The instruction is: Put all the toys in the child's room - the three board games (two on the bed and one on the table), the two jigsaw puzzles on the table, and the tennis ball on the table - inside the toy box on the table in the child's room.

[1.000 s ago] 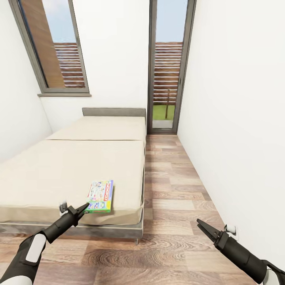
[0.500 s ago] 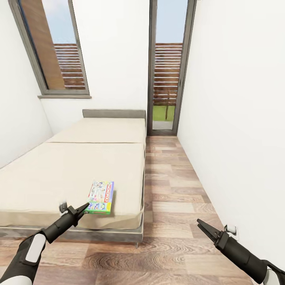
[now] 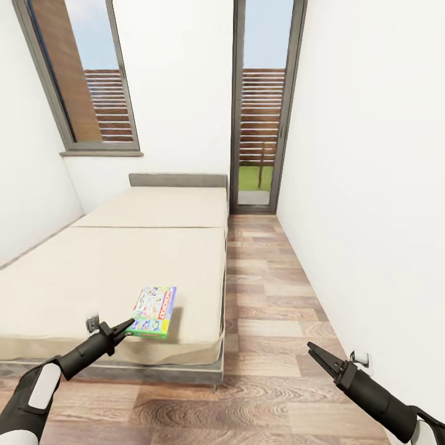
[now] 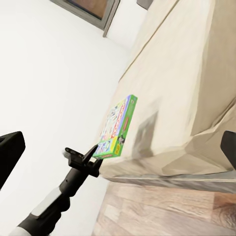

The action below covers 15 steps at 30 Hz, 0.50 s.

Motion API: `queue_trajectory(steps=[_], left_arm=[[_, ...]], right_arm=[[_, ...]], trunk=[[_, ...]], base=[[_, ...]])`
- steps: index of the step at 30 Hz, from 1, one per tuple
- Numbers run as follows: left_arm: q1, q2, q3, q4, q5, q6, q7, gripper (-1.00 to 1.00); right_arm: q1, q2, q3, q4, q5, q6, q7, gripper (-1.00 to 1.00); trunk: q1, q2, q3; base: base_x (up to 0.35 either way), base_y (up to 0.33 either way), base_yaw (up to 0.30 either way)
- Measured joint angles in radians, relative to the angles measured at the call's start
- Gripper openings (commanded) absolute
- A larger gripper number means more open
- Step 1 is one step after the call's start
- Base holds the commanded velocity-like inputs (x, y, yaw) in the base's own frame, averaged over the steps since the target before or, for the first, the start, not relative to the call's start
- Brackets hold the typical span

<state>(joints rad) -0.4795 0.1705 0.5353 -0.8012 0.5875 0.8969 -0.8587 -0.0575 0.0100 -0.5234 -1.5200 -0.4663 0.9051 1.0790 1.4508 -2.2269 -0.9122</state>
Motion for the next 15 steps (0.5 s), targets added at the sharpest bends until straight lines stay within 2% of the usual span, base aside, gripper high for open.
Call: queue_trajectory(steps=[5,10,12,15], left_arm=[[-0.001,0.055,-0.011,-0.015,0.001,0.077,-0.005,-1.0],[-0.001,0.104,-0.063,-0.068,-0.003,0.128,-0.005,-1.0],[0.005,0.093,-0.056,-0.057,-0.006,0.123,-0.017,-1.0],[0.008,0.076,-0.052,-0.051,0.007,0.131,-0.014,-1.0]], right_arm=[[0.0,0.0,0.0,0.0,0.001,0.0,-0.001,1.0],[0.0,0.001,0.002,0.0,0.001,-0.001,-0.007,1.0],[-0.001,0.013,0.008,0.012,0.01,-0.012,-0.017,1.0],[-0.001,0.014,0.006,0.02,0.009,-0.016,-0.009,1.0]], trunk=[[-0.019,0.035,0.016],[-0.038,0.07,0.031],[-0.038,0.07,0.031],[-0.038,0.07,0.031]], base=[[0.0,0.0,0.0],[0.0,0.0,0.0],[0.0,0.0,0.0],[0.0,0.0,0.0]])
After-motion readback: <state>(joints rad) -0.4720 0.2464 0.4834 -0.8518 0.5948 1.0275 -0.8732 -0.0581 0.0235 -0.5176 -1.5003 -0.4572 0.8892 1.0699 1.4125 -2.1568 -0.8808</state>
